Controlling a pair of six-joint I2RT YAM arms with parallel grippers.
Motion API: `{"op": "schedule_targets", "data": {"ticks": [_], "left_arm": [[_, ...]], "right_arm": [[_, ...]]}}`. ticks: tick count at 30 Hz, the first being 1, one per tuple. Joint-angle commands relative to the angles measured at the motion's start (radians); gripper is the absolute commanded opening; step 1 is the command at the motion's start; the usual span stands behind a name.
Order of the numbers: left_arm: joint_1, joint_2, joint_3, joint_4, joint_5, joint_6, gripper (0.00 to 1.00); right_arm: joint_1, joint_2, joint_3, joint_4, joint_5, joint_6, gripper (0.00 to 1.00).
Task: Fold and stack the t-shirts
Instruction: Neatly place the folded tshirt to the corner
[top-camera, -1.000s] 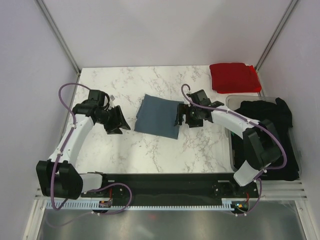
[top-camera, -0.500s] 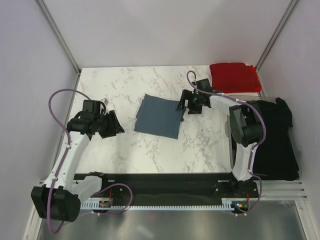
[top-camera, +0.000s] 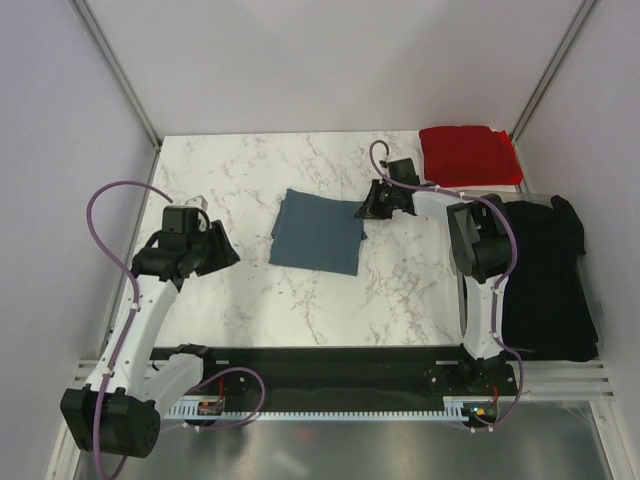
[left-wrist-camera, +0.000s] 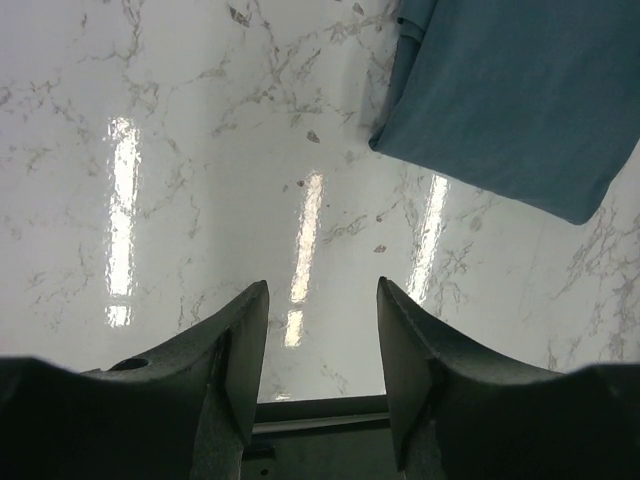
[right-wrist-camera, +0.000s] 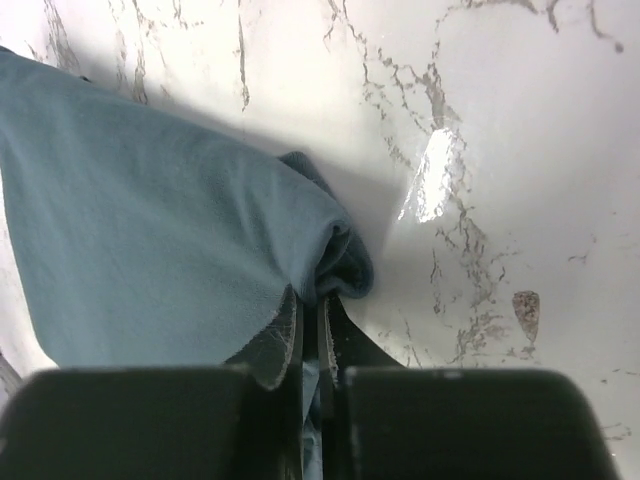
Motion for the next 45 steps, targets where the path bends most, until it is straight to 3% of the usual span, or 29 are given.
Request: {"op": "schedule_targets", "data": {"ticks": [1, 5, 12, 20, 36, 45], "left_arm": [[0.0, -0.036, -0.002, 0.038, -0.048, -0.022, 0.54], [0.0, -0.048, -0.004, 0.04, -0.053, -0.023, 0.54], [0.0, -0.073, -0.009, 0.038, -0.066, -0.031, 0.54], [0.0, -0.073, -0.01, 0.04, -0.071, -0.033, 0.54], [0.0, -0.065, -0.013, 0.044, -0.063, -0.033, 0.53], [0.0, -0.068, -0.015, 0.044, -0.073, -0.033, 0.52]], "right_arm": [[0.001, 0.02, 0.028, 0.005, -0.003, -0.033, 0.0], [-0.006, -0.013, 0.11, -0.084, 0.005, -0.103, 0.0], [-0.027, -0.099, 0.274, -0.328, 0.164, -0.298, 0.0], [-0.074, -0.138, 0.426, -0.437, 0.339, -0.442, 0.0], [-0.159, -0.178, 0.679, -0.458, 0.433, -0.671, 0.0], [-0.199, -0.162, 0.791, -0.46, 0.41, -0.702, 0.0]]}}
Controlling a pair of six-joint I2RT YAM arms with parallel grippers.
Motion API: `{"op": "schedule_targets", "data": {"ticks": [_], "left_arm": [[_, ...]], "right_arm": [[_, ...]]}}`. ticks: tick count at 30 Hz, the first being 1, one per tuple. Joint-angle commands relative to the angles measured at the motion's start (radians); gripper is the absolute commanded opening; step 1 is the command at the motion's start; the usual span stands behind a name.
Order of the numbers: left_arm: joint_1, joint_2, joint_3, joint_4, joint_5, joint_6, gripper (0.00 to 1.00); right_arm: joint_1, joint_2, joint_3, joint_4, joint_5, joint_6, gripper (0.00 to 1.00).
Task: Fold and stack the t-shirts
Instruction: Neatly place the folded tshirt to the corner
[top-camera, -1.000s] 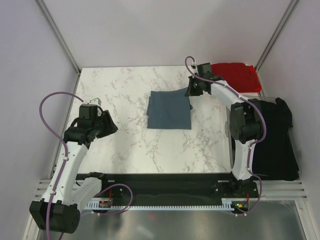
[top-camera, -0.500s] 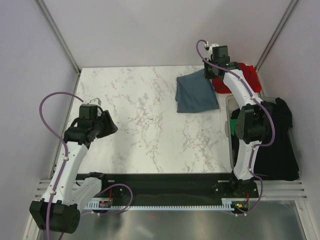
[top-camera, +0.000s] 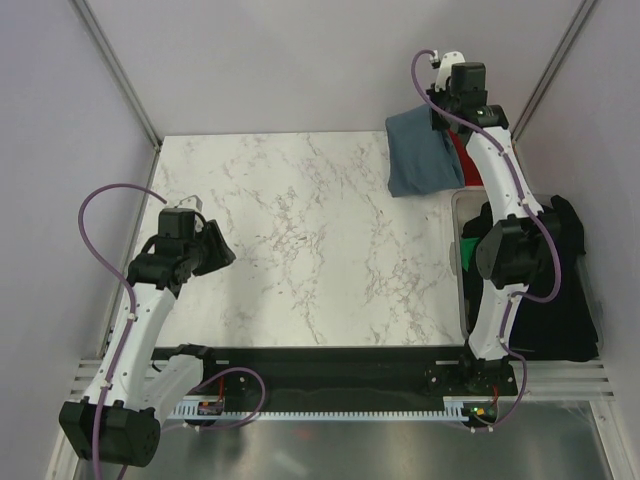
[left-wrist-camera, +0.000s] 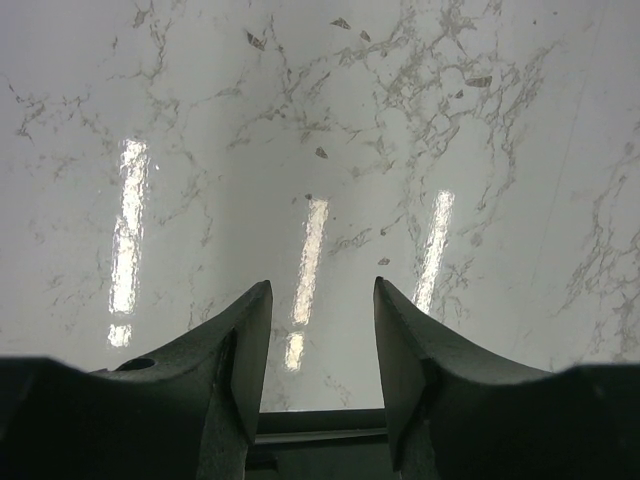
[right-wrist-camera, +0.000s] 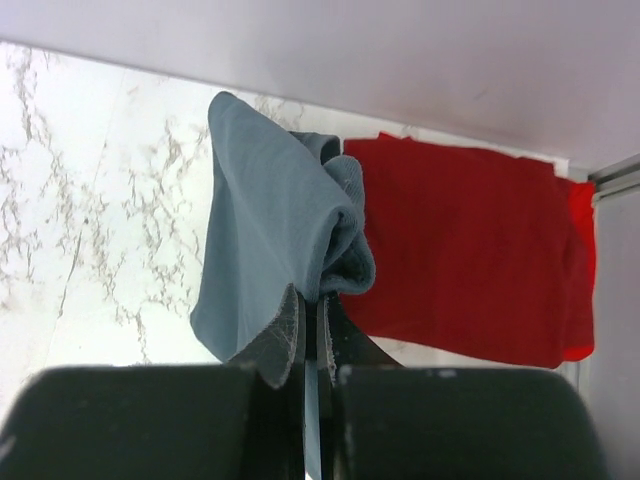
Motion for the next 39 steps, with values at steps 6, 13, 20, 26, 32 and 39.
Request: {"op": "schedule_targets", "data": {"ticks": [6, 13, 20, 26, 32, 39], "left_arm": [[0.0, -0.008, -0.011, 0.037, -0.024, -0.023, 0.52], [0.0, -0.007, -0.011, 0.036, -0.027, -0.024, 0.52], [0.0, -0.001, -0.01, 0.036, -0.027, -0.024, 0.52], [0.002, 0.004, -0.011, 0.037, -0.027, -0.024, 0.52], [0.0, 0.015, -0.011, 0.037, -0.026, -0.024, 0.52], [0.0, 0.012, -0.013, 0.036, -0.03, -0.026, 0.52]], "right_arm": [[-0.041, -0.027, 0.173, 0.026, -0.022, -0.031, 0.0], [-0.066, -0.054, 0.197, 0.014, -0.09, -0.002, 0.0], [-0.085, -0.065, 0.199, 0.006, -0.107, 0.02, 0.0], [-0.107, -0.074, 0.18, 0.006, -0.111, 0.015, 0.0], [-0.159, -0.042, 0.203, 0.008, -0.133, 0.018, 0.0], [-0.191, 0.027, 0.216, 0.02, -0.116, 0.001, 0.0]]}}
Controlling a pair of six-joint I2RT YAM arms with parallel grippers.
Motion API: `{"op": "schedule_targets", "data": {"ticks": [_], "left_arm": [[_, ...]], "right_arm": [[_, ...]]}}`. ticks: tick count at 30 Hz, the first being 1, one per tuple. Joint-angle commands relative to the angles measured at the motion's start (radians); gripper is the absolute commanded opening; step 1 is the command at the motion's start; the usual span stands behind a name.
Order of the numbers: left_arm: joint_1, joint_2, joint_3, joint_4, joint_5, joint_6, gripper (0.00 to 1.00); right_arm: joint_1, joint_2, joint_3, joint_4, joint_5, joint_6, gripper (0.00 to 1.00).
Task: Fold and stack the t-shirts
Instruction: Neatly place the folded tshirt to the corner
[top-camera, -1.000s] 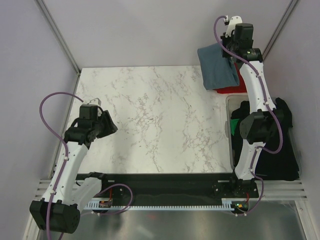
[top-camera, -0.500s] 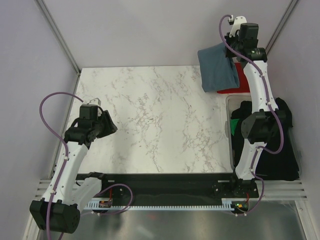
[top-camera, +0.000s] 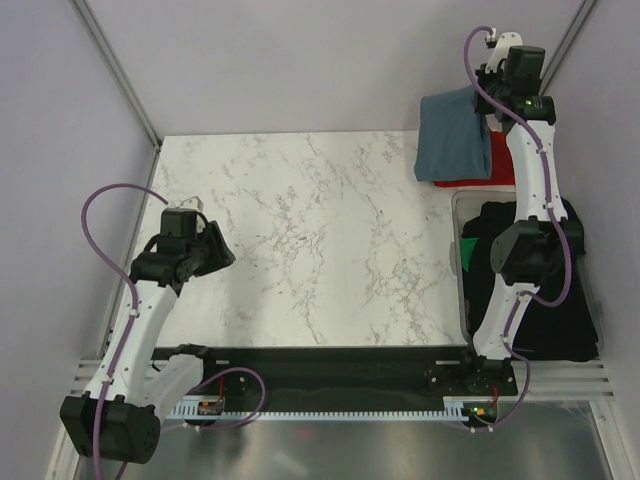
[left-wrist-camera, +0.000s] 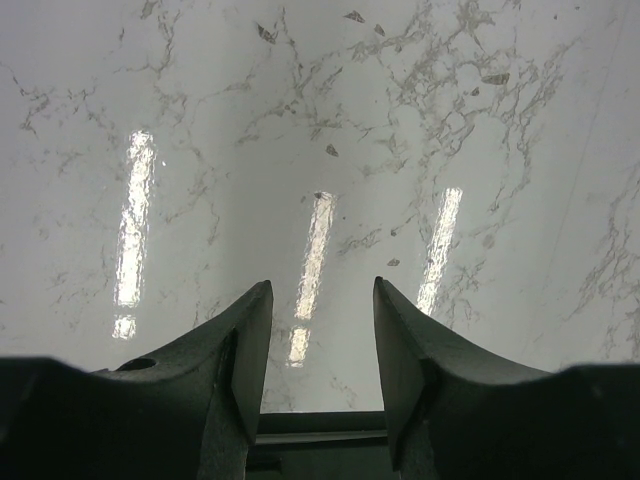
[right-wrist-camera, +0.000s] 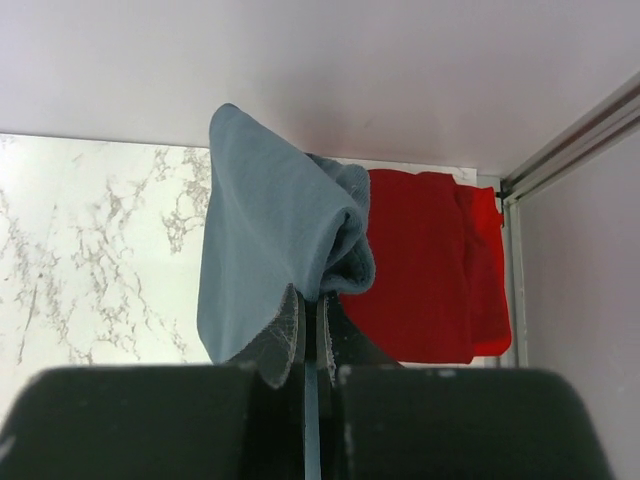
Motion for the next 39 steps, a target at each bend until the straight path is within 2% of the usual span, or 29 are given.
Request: {"op": "schedule_targets", "data": {"ticks": [1, 5, 12, 22, 29, 31, 34, 37, 38, 39], "left_arm": [[0.0, -0.008, 0.0, 0.031, -0.018, -0.027, 0.52], [0.0, -0.006, -0.002, 0.028, -0.021, -0.027, 0.52], [0.0, 0.003, -0.002, 0.029, -0.025, -0.03, 0.52], [0.0, 0.006, -0.002, 0.028, -0.03, -0.032, 0.52], [0.0, 0.009, 0.0, 0.026, -0.031, -0.033, 0.52], [0.0, 0.01, 0.0, 0.026, -0.031, -0.035, 0.52], [0.0, 0.009, -0.002, 0.026, -0.031, -0.035, 0.52], [-0.001, 0.007, -0.002, 0.026, -0.031, -0.033, 0.52], [-0.001, 0.004, 0.0, 0.026, -0.031, -0.035, 0.52], [-0.001, 0.0, 0.0, 0.025, -0.031, -0.035, 0.52]], "right_arm": [[-0.012, 0.032, 0.07, 0.072, 0.004, -0.014, 0.0], [-0.033, 0.092, 0.122, 0.086, -0.006, -0.017, 0.0], [-0.045, 0.16, 0.114, 0.159, -0.025, -0.041, 0.0], [-0.093, 0.247, 0.111, 0.351, -0.025, -0.057, 0.0], [-0.111, 0.388, 0.105, 0.507, 0.101, -0.078, 0.0], [-0.113, 0.452, 0.108, 0.575, 0.144, -0.066, 0.05], [-0.114, 0.54, 0.126, 0.679, 0.171, -0.02, 0.06], [-0.119, 0.594, 0.126, 0.79, 0.214, 0.032, 0.18], [-0.119, 0.598, 0.123, 0.806, 0.269, 0.069, 0.48], [-0.119, 0.595, 0.119, 0.816, 0.314, 0.081, 0.67]]}}
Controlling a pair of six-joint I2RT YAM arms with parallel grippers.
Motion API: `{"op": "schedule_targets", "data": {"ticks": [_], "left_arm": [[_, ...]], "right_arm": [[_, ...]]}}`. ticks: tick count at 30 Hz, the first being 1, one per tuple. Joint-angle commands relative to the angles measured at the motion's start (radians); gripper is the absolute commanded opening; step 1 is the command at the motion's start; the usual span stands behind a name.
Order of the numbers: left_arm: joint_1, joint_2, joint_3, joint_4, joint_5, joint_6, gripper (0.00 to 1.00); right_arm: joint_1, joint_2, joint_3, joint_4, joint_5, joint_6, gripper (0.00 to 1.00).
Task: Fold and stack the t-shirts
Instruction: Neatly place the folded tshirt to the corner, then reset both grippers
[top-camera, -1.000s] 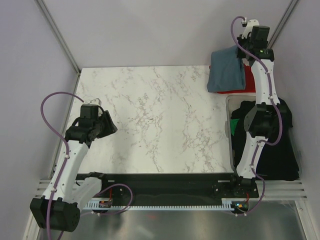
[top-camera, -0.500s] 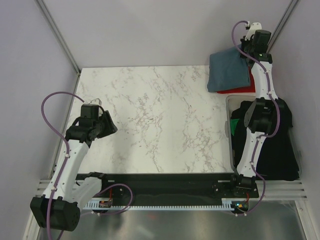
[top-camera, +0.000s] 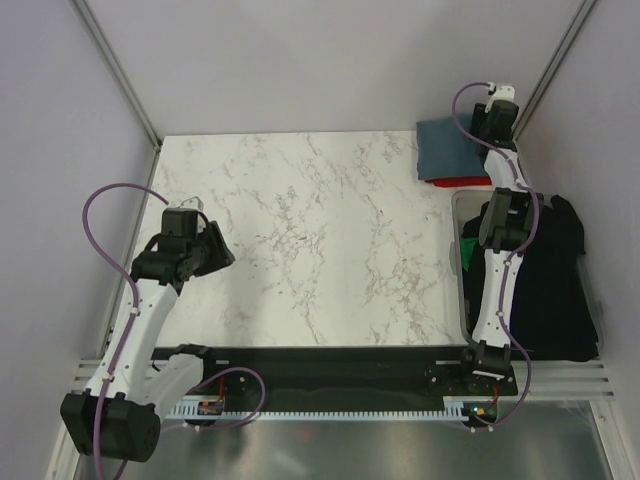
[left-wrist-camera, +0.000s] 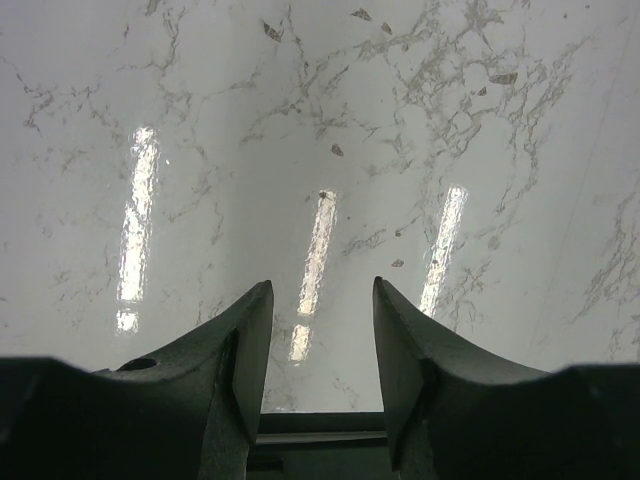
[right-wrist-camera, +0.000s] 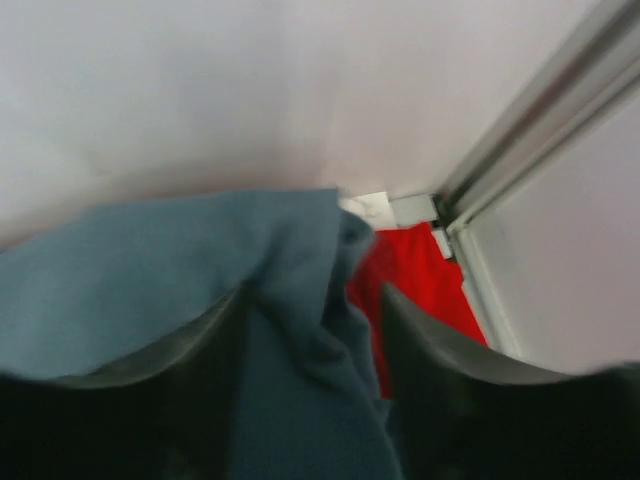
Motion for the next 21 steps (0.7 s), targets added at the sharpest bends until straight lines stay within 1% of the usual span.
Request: {"op": "schedule_targets", "data": {"ticks": [1, 2, 5, 9, 10, 11, 12, 15, 16, 17, 18, 19, 20, 21], "left_arm": [[-0.001, -0.011, 0.001, 0.026, -0.023, -0.034, 0.52], [-0.001, -0.019, 0.001, 0.026, -0.023, -0.034, 0.52], [-0.001, -0.025, 0.001, 0.026, -0.02, -0.032, 0.52], [-0.001, -0.036, 0.004, 0.026, -0.02, -0.031, 0.52], [-0.001, -0.04, 0.004, 0.026, -0.02, -0.029, 0.52], [-0.001, -0.047, 0.004, 0.026, -0.02, -0.029, 0.52], [-0.001, -0.057, 0.004, 0.026, -0.018, -0.029, 0.52], [-0.001, -0.074, 0.006, 0.028, -0.017, -0.029, 0.52], [0.0, -0.083, 0.006, 0.028, -0.017, -0.029, 0.52], [0.0, -0.091, 0.007, 0.028, -0.017, -0.028, 0.52], [0.0, -0.099, 0.006, 0.029, -0.018, -0.029, 0.52], [0.0, -0.105, 0.007, 0.029, -0.017, -0.028, 0.52], [0.0, -0.117, 0.006, 0.031, -0.018, -0.029, 0.52], [0.0, -0.122, 0.004, 0.032, -0.017, -0.029, 0.52]], "right_arm": [[-0.003, -0.02, 0.041, 0.164, 0.148, 0.077, 0.78], [-0.003, -0.035, 0.037, 0.16, 0.174, 0.087, 0.88], [-0.003, -0.121, -0.017, 0.163, 0.253, 0.088, 0.93], [-0.004, -0.27, -0.09, 0.166, 0.354, 0.088, 0.95], [-0.004, -0.34, -0.124, 0.166, 0.401, 0.113, 0.95], [-0.004, -0.38, -0.144, 0.166, 0.42, 0.12, 0.95], [-0.004, -0.458, -0.182, 0.157, 0.429, 0.154, 0.96], [-0.004, -0.584, -0.247, 0.102, 0.374, 0.221, 0.97], [-0.004, -0.68, -0.306, 0.083, 0.348, 0.278, 0.97], [-0.004, -0.739, -0.355, 0.074, 0.29, 0.321, 0.97], [-0.004, -0.802, -0.417, 0.081, 0.259, 0.362, 0.98], [-0.003, -0.927, -0.549, 0.091, 0.219, 0.402, 0.98], [-0.003, -0.992, -0.616, 0.097, 0.148, 0.5, 0.98], [-0.001, -1.052, -0.685, 0.109, 0.106, 0.54, 0.98]]}}
